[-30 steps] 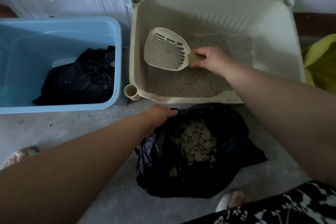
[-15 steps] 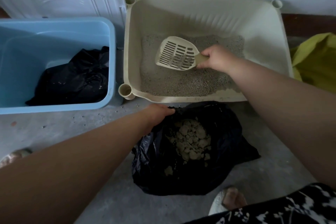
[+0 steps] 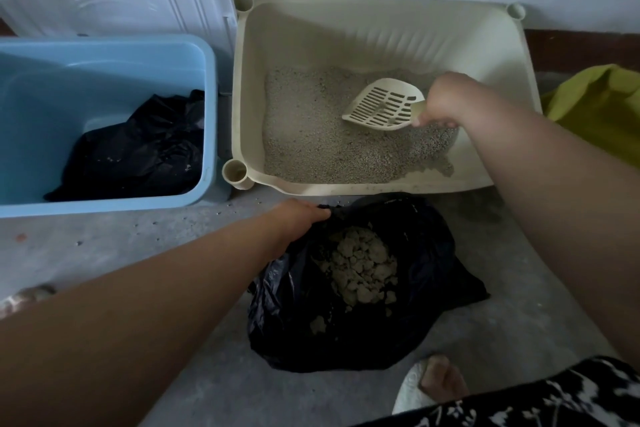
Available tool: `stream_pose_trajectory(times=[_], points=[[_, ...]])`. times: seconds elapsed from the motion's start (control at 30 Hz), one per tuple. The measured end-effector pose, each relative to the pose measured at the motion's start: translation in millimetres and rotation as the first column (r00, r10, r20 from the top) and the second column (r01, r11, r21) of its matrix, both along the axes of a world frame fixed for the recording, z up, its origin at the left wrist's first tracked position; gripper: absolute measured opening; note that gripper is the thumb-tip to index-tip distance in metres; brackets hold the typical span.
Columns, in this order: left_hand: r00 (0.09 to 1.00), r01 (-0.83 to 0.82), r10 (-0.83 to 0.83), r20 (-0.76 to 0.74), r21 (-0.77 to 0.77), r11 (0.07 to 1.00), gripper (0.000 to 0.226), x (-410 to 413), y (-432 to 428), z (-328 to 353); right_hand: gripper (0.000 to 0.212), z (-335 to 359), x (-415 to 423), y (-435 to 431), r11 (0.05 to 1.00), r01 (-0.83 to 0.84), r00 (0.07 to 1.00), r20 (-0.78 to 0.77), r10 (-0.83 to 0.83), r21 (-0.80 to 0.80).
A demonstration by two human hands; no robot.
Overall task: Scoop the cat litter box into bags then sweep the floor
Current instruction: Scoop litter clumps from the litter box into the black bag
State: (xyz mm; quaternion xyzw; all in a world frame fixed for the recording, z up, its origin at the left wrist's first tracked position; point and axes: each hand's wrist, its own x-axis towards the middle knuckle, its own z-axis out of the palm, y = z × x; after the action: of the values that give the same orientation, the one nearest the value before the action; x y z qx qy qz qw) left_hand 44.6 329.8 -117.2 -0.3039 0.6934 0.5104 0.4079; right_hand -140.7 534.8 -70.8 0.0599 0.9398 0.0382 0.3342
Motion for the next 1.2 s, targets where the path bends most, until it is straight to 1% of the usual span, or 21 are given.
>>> stream_pose_trajectory(times=[0.1, 0.23, 0.3, 0.4, 0.47, 0.53, 0.6, 0.73, 0.87, 0.9, 1.0, 1.1, 1.2], points=[[1.000, -0.017, 0.017, 0.008, 0.006, 1.000, 0.033, 0, -1, -2, 0.038, -6, 0, -10, 0.999, 0.009, 1.000, 0.000, -0.009, -0.032], [1.000, -0.023, 0.023, 0.009, 0.011, 1.000, 0.032, 0, -5, -5, 0.046, -20, -2, -30, 0.998, 0.015, 0.997, -0.074, -0.020, -0.065], [0.999, -0.035, 0.035, 0.005, 0.010, 0.999, 0.031, 0, -8, -6, 0.047, -31, -1, -35, 0.990, 0.052, 0.995, -0.073, -0.062, -0.129], [0.999, -0.033, 0.033, 0.002, 0.008, 0.999, 0.028, -2, -11, -6, 0.038, -45, 6, -37, 0.964, 0.097, 0.988, -0.095, -0.124, -0.249], [0.999, -0.037, 0.037, 0.004, 0.002, 0.999, 0.028, -2, -13, -8, 0.032, -52, 9, -38, 0.947, 0.081, 0.983, -0.130, -0.127, -0.312], [0.999, -0.045, 0.045, 0.011, 0.007, 0.999, 0.027, -2, -14, -8, 0.030, -54, 12, -41, 0.941, 0.057, 0.983, -0.146, -0.112, -0.335], [0.999, -0.045, 0.045, 0.018, 0.009, 0.999, 0.026, -2, -14, -10, 0.030, -55, 14, -44, 0.936, 0.039, 0.985, -0.146, -0.096, -0.350], [0.999, -0.050, 0.050, 0.018, 0.006, 0.999, 0.029, -3, -12, -10, 0.035, -56, 17, -50, 0.895, -0.020, 0.985, -0.164, -0.060, -0.447], [0.997, -0.069, 0.068, 0.019, 0.026, 0.997, 0.013, -3, -11, -5, 0.039, -54, 21, -50, 0.841, -0.074, 0.975, -0.215, -0.051, -0.536], [0.997, -0.070, 0.069, 0.015, 0.028, 0.997, 0.012, -3, -11, -5, 0.040, -54, 22, -48, 0.827, -0.083, 0.974, -0.221, -0.050, -0.556], [0.998, -0.056, 0.056, 0.007, 0.025, 0.998, 0.020, -3, -11, -6, 0.039, -53, 26, -42, 0.793, -0.110, 0.972, -0.230, -0.039, -0.600], [0.998, -0.056, 0.056, 0.004, 0.013, 0.998, 0.026, -1, -10, -6, 0.039, -52, 30, -37, 0.788, -0.150, 0.969, -0.248, -0.003, -0.597], [0.998, -0.055, 0.055, 0.006, 0.008, 0.998, 0.027, 0, -9, -6, 0.044, -48, 35, -32, 0.777, -0.157, 0.966, -0.259, -0.007, -0.610]])
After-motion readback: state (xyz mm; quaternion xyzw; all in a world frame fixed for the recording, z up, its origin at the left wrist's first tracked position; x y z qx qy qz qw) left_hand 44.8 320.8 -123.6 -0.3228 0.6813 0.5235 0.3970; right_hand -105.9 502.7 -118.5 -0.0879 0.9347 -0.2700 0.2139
